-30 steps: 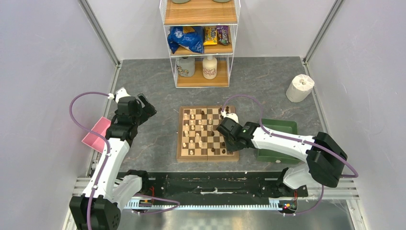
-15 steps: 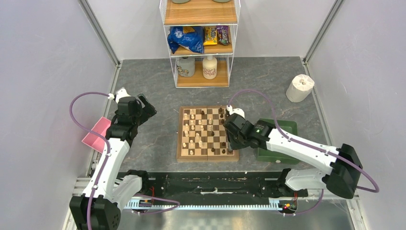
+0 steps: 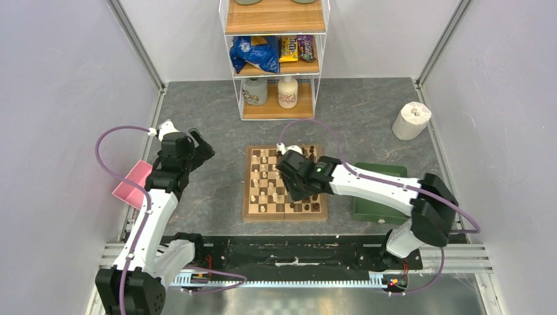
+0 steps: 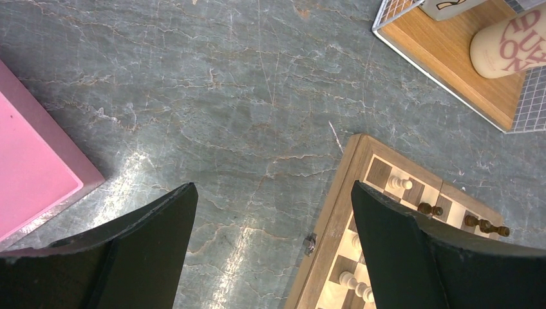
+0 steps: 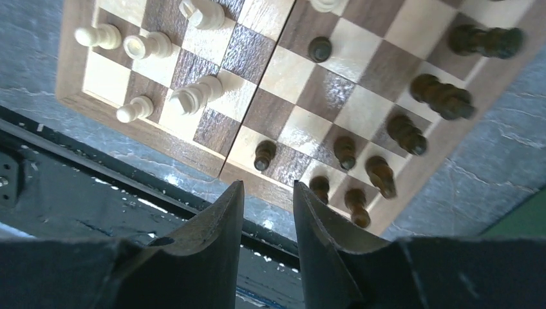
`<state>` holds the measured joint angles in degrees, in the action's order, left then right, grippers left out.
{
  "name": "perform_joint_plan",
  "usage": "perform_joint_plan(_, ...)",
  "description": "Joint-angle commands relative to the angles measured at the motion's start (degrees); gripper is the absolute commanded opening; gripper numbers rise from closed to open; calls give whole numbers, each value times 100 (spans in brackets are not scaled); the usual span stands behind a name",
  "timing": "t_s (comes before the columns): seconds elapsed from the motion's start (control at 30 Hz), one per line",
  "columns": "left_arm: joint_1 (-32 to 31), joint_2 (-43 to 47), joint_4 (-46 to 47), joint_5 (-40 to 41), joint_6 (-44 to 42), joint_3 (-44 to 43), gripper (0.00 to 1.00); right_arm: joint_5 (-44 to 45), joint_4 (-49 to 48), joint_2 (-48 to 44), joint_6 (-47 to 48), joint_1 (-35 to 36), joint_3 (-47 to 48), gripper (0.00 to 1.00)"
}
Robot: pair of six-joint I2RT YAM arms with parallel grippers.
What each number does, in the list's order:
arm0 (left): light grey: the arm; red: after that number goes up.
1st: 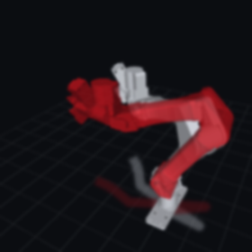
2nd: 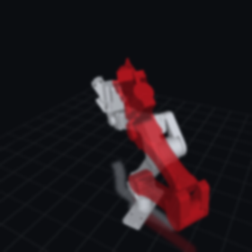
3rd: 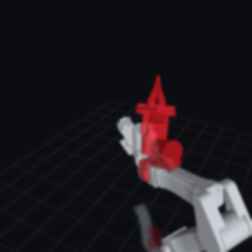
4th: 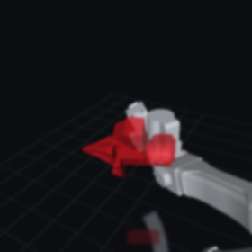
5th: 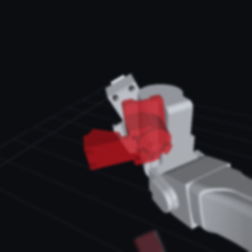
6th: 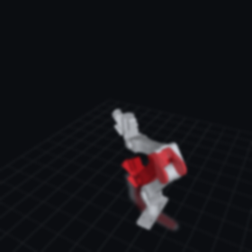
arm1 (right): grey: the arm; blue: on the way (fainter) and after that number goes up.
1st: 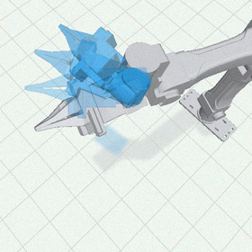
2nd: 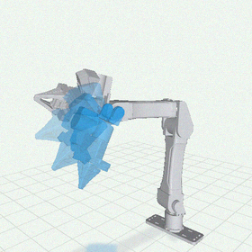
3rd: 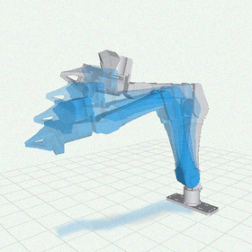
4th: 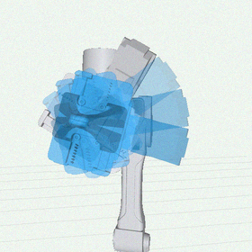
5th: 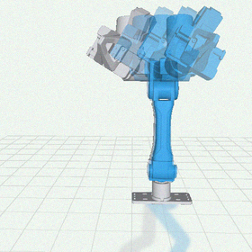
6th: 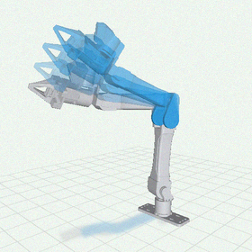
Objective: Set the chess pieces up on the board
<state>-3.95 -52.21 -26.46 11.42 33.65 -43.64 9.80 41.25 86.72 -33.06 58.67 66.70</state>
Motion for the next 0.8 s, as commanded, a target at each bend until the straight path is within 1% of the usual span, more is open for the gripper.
perform_joint_plan(0.0,7,92,159,-8,-102,26,97,-135,-126,525,227,92,385,41)
perform_joint_plan(0.23,15,119,119,97,-163,9,97,-275,-145,1032,320,92,524,38)
perform_joint_plan(0.3,11,112,107,125,-174,-4,97,-285,-145,1088,293,99,529,37)
perform_joint_plan(0.4,3,106,106,133,-174,-4,97,-308,-136,1145,283,100,520,33)
perform_joint_plan(0.7,16,79,115,133,-174,-13,97,-328,-70,1224,370,100,501,32)
perform_joint_plan(0.77,16,81,115,138,-174,-13,97,-353,-65,1247,386,101,522,29)
